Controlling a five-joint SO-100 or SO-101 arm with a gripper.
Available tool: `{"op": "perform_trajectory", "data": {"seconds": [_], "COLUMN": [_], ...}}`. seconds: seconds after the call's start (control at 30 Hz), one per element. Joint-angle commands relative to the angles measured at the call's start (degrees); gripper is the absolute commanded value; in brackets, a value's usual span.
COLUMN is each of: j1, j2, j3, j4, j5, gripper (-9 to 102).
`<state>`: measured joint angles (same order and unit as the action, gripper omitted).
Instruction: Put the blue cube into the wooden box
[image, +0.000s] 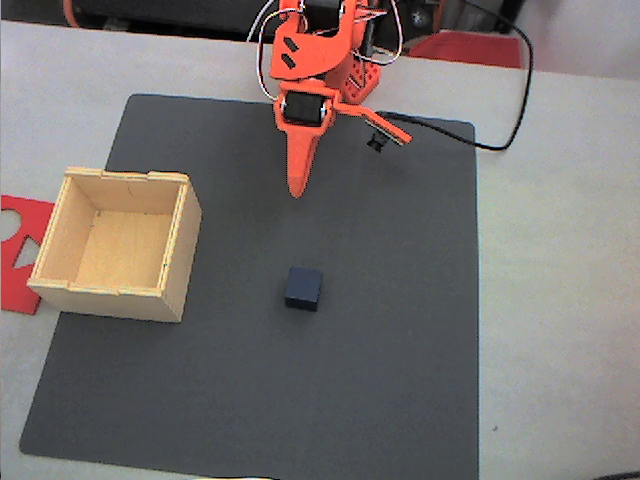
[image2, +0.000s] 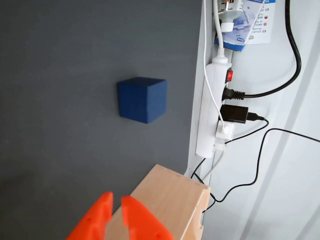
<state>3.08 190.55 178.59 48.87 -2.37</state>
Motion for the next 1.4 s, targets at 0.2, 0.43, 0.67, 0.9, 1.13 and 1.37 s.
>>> {"op": "perform_trajectory", "data": {"seconds": [0.2, 0.43, 0.67, 0.9, 1.13, 1.37], "j1": [-0.2, -0.2, -0.2, -0.4, 1.0, 3.1], "j2": [0.7, 0.7, 0.7, 0.7, -0.5, -40.0], "j3": [-0.3, -0.3, -0.3, -0.3, -6.1, -32.7], "j4": [-0.9, -0.9, -0.9, -0.7, 0.4, -3.0], "j5": [-0.1, -0.1, -0.1, -0.4, -3.3, -0.4], "gripper": [0, 0, 1, 10, 16, 19]}}
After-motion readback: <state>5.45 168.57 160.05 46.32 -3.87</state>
